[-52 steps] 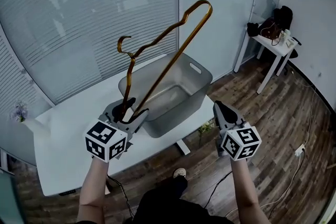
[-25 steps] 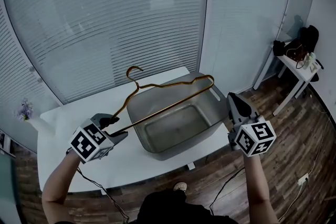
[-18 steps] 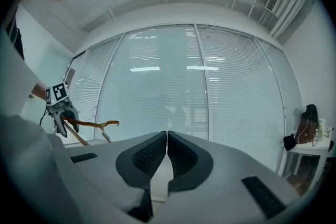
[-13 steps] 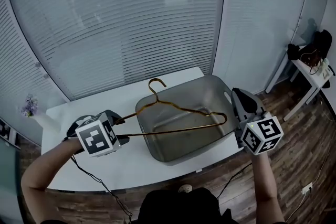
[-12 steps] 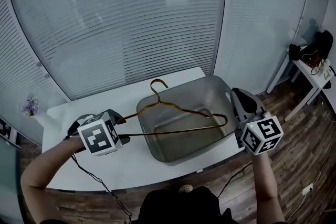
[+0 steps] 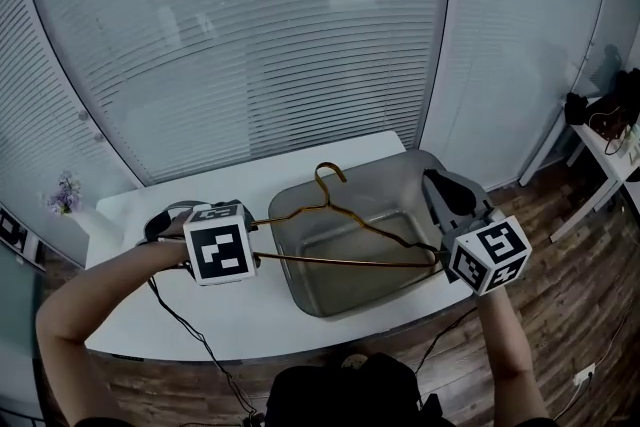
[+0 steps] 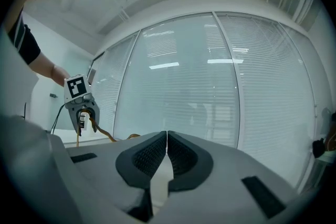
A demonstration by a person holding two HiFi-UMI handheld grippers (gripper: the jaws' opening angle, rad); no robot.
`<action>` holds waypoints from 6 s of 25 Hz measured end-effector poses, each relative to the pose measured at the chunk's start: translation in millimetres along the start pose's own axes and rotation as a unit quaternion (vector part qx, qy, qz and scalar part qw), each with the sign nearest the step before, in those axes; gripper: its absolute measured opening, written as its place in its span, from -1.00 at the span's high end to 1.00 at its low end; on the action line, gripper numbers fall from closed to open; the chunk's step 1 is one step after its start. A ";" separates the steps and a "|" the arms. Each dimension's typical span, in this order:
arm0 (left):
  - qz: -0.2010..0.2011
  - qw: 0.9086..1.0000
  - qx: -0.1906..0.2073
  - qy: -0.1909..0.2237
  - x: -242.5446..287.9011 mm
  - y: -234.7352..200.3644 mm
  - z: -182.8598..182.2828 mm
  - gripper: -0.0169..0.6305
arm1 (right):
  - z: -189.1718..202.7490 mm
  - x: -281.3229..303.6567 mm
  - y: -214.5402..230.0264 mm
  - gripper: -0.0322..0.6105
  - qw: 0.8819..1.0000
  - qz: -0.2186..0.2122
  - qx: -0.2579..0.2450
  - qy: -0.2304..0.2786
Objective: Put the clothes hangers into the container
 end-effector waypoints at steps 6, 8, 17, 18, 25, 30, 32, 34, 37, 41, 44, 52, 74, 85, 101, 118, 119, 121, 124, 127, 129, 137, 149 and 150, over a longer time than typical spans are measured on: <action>0.013 1.000 0.010 -0.025 3.6 -2.7 -23.1 0.26 | -3.5 10.4 -1.0 0.81 0.999 -0.034 -0.009 -0.011; 0.015 0.999 0.014 -0.026 6.7 -1.2 -30.9 0.26 | -3.5 14.6 -3.2 0.81 0.999 -0.046 -0.011 -0.011; 0.034 0.998 0.033 -0.048 12.9 -5.5 -35.5 0.25 | 0.6 32.1 -9.6 0.81 0.996 -0.092 0.005 -0.014; 0.038 0.998 0.033 -0.048 12.8 -6.4 -34.8 0.25 | 0.1 34.0 -10.4 0.81 0.995 -0.097 0.005 -0.014; 0.066 0.994 0.030 -0.079 14.2 -15.0 -40.2 0.25 | 1.6 45.9 -9.4 0.81 0.992 -0.125 0.012 -0.018; 0.105 0.988 0.032 -0.110 15.8 -19.1 -52.6 0.25 | 4.8 52.0 -8.9 0.81 0.990 -0.138 0.011 -0.020; 0.112 0.986 0.030 -0.123 15.0 -20.2 -57.7 0.25 | 5.5 53.7 -8.9 0.81 0.989 -0.144 0.011 -0.022; 0.113 0.984 0.029 -0.136 12.5 -20.0 -65.8 0.25 | 5.7 54.2 -8.6 0.81 0.988 -0.150 0.010 -0.021; 0.111 0.981 0.027 -0.154 9.1 -18.1 -79.2 0.25 | 5.6 55.4 -8.3 0.80 0.987 -0.158 0.010 -0.018; 0.107 0.980 0.017 -0.166 14.2 -13.6 -90.0 0.24 | 5.6 57.6 -10.1 0.80 0.986 -0.166 0.007 -0.011; 0.107 0.981 0.005 -0.164 21.7 -7.0 -98.4 0.24 | 8.4 55.8 -8.5 0.81 0.985 -0.174 0.008 -0.010; 0.101 0.982 -0.004 -0.160 50.4 0.2 -110.8 0.23 | 18.8 56.8 -9.1 0.80 0.981 -0.194 0.017 -0.016; 0.107 0.982 0.023 -0.155 82.8 8.7 -97.2 0.18 | 39.1 61.8 -12.1 0.81 0.978 -0.201 0.038 -0.040; 0.107 0.985 0.025 -0.130 82.2 5.0 -103.3 -0.13 | 43.0 58.2 -10.7 0.81 0.979 -0.193 0.037 -0.045; 0.084 0.993 -0.008 -0.084 46.2 -9.3 -107.2 -0.24 | 40.7 60.8 -16.6 0.81 0.977 -0.207 0.029 -0.043; 0.041 0.987 -0.140 0.069 7.4 -4.9 -97.9 -0.24 | 22.6 50.1 -20.0 0.81 0.978 -0.206 0.011 -0.022; 0.038 0.985 -0.151 0.080 5.8 -5.0 -96.9 -0.24 | 20.9 49.5 -19.6 0.80 0.978 -0.205 0.009 -0.020; 0.036 0.980 -0.171 0.096 4.3 -6.5 -92.6 -0.24 | 16.3 50.5 -19.2 0.80 0.979 -0.205 0.007 -0.017; 0.032 0.970 -0.204 0.127 1.6 -8.8 -86.7 -0.24 | 7.0 52.0 -19.3 0.81 0.978 -0.207 0.003 -0.014; 0.023 0.954 -0.242 0.176 -2.0 -11.0 -85.8 -0.24 | 1.6 50.0 -18.7 0.81 0.978 -0.210 0.002 -0.012; 0.013 0.940 -0.267 0.211 -2.6 -13.2 -86.5 -0.24 | -0.1 48.3 -16.3 0.81 0.978 -0.209 0.008 -0.011; -0.020 0.875 -0.365 0.317 -10.9 -7.2 -85.5 -0.23 | -18.4 28.0 -8.1 0.81 0.978 -0.207 0.022 0.011; -0.098 0.771 -0.403 0.483 -58.3 24.4 -74.5 0.07 | -24.6 -18.7 -6.0 0.81 0.980 -0.186 0.057 0.030; -0.104 0.767 -0.402 0.489 -60.3 30.0 -74.1 0.07 | -23.9 -22.6 -5.6 0.81 0.981 -0.182 0.060 0.030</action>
Point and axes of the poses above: the fingertips, and each gripper's own axes: x forward along the fingers, y to its right, z out of its underside, the point moved 6 cm from there along -x, backward along the fingers, and after that the axes turned 7 degrees about -x, right-handed, at the moved point
